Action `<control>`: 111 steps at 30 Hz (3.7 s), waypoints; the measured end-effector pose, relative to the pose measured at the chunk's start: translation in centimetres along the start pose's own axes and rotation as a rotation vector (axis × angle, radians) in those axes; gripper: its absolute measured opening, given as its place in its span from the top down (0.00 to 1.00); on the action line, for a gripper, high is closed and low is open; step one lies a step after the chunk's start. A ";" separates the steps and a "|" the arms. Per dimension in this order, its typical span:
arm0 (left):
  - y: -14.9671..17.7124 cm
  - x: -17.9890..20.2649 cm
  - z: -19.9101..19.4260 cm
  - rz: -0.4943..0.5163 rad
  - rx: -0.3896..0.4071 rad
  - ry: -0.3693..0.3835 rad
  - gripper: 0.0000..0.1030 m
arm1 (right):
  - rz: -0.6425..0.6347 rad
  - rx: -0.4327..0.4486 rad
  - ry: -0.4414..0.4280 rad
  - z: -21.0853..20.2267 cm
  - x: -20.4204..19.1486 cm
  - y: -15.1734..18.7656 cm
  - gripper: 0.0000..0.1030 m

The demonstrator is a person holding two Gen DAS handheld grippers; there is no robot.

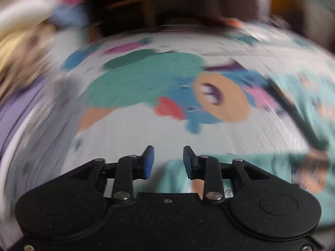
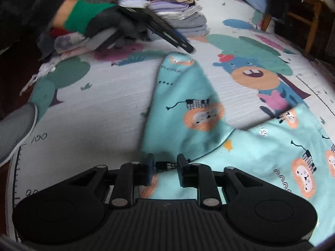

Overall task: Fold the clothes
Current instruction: 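Release the hem and reposition both grippers over the flattened shirt, then grasp the mint-green shirt fabric at its fold with the right gripper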

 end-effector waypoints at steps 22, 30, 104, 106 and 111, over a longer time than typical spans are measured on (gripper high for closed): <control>-2.3 19.5 -11.4 0.325 -0.026 0.460 0.51 | 0.850 0.047 0.245 -18.5 7.3 18.0 0.64; -9.5 23.8 -18.0 0.623 -0.066 0.621 0.54 | 1.326 0.352 0.236 -23.2 11.6 24.7 0.63; -4.9 38.2 -7.9 0.575 -0.448 0.891 0.68 | 1.698 0.483 -0.003 -17.2 17.8 22.3 0.40; -4.7 38.0 -7.6 0.540 -0.451 0.905 0.68 | 1.685 0.502 0.008 -16.6 18.2 21.7 0.40; -4.3 37.9 -7.1 0.474 -0.439 0.941 0.67 | 1.661 0.522 0.037 -16.5 18.0 21.9 0.45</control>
Point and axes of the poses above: each gripper's, at about its wrist camera, not at the fingertips, and z roughly the way its jaws point, x to its right, y to its underside, the point moved 10 cm from there along z, roughly the way its jaws point, and after that the axes turned 12 degrees about z, right-handed, at the moved point
